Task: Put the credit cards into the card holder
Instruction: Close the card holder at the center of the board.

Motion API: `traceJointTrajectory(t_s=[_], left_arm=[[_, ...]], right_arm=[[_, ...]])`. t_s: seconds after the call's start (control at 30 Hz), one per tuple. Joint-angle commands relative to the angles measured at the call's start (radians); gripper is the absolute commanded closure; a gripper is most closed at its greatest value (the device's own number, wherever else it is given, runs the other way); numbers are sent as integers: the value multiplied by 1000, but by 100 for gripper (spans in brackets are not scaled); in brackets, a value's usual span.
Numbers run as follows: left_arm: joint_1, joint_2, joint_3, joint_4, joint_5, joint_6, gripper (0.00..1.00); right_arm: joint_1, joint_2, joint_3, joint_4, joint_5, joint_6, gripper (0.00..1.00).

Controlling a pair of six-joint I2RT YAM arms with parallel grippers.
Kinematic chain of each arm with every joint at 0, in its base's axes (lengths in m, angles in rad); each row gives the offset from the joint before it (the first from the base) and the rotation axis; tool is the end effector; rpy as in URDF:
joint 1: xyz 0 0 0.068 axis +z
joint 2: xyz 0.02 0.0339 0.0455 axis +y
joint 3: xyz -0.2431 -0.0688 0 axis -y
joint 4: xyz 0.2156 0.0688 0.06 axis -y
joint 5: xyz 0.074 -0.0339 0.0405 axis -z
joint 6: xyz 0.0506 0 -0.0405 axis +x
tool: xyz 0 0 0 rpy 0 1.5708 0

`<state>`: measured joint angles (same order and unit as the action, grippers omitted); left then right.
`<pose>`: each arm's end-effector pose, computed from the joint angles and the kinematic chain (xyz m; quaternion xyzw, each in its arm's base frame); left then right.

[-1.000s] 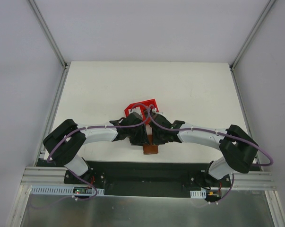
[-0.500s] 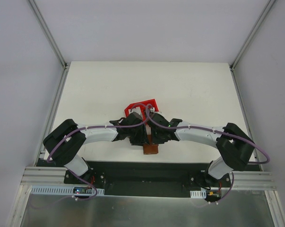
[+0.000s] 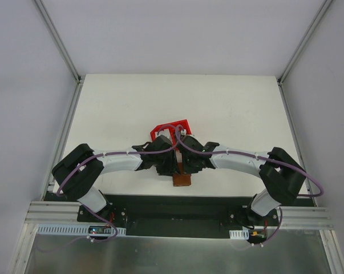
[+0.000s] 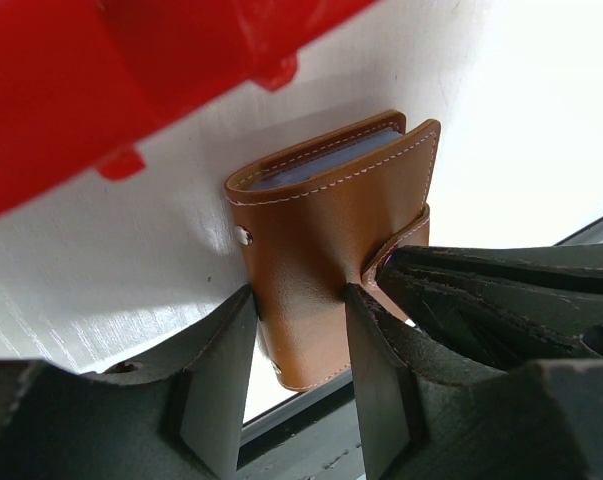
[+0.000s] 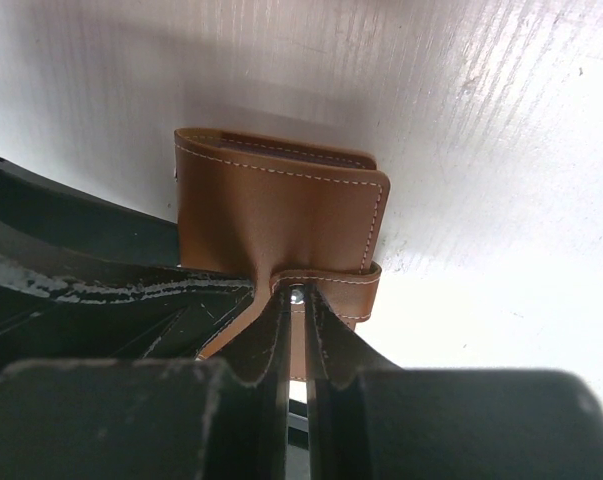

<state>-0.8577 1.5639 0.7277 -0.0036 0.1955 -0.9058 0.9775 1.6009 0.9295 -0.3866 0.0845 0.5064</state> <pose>0.1822 -0.2257 0.1448 0.0125 0.9301 -0.3325 0.1558 0.1682 0.2418 0.1609 -0.2151 0.9423 0.1411 0.2144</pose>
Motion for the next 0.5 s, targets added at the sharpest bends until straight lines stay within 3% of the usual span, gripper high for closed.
traceJointTrajectory(t_s=[0.0, 0.47], left_arm=[[-7, 5, -33, -52, -59, 15, 59], [-7, -13, -39, -52, -80, 30, 59]], right_arm=[[1, 119, -69, 5, 6, -6, 92], [-14, 50, -170, 146, 1, 15, 90]])
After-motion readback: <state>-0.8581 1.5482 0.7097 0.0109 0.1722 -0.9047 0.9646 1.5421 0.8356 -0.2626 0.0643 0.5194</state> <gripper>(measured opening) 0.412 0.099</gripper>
